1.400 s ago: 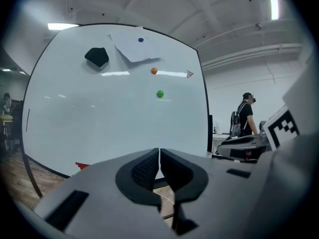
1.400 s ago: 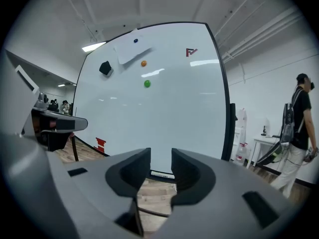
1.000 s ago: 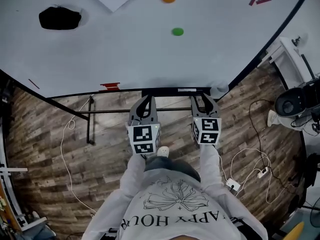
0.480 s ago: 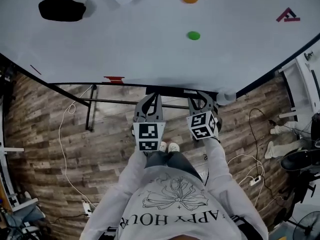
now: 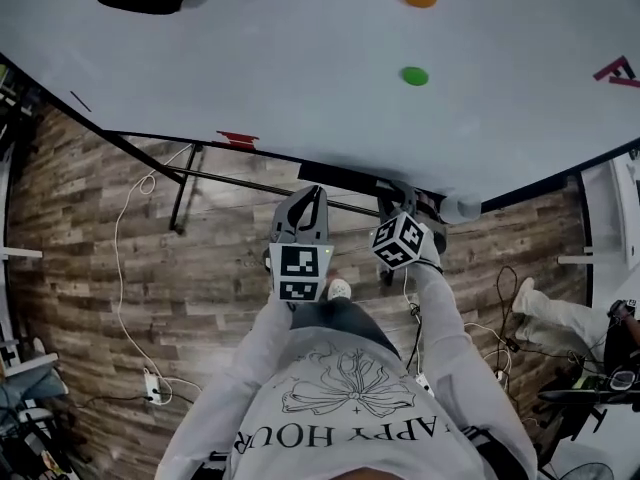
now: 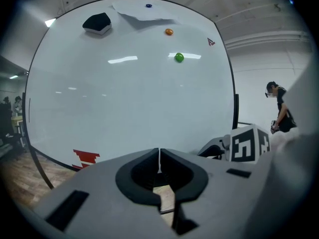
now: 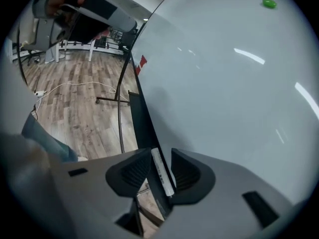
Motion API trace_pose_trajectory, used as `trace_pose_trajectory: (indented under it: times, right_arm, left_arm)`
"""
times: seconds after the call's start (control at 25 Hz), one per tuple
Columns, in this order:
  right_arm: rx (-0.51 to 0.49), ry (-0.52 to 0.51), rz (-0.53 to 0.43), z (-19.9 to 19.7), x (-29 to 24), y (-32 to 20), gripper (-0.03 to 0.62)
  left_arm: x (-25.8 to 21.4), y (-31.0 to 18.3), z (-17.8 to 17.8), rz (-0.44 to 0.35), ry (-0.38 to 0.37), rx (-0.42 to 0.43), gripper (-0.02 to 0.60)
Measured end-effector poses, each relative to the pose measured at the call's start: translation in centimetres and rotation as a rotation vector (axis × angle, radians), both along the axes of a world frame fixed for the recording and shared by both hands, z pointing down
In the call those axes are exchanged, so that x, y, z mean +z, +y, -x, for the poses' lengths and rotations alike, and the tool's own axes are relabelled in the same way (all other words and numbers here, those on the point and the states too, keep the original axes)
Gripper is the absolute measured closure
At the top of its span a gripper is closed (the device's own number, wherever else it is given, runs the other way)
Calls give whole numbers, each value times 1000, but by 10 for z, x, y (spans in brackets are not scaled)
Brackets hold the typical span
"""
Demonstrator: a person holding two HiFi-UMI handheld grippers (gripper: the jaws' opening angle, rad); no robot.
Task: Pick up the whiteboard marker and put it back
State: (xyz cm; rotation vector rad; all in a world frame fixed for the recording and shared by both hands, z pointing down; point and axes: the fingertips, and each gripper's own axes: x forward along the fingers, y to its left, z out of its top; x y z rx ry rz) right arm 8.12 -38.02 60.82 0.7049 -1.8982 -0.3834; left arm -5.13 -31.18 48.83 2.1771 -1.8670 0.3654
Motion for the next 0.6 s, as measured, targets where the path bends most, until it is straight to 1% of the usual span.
trace_pose_trajectory:
  times: [0.24,0.44,0.6]
  right_arm:
    - [-6,72,49,0,27,-10,473]
    - [-49,165,75,-2,40,-11,471]
    - [-51,206,72,0,45,-16,476]
  left_arm:
    - [9,3,20,21,-1,-66,572]
    - [14,8,29,33,3,-103,572]
    - [19,15,36,48,10,-134,572]
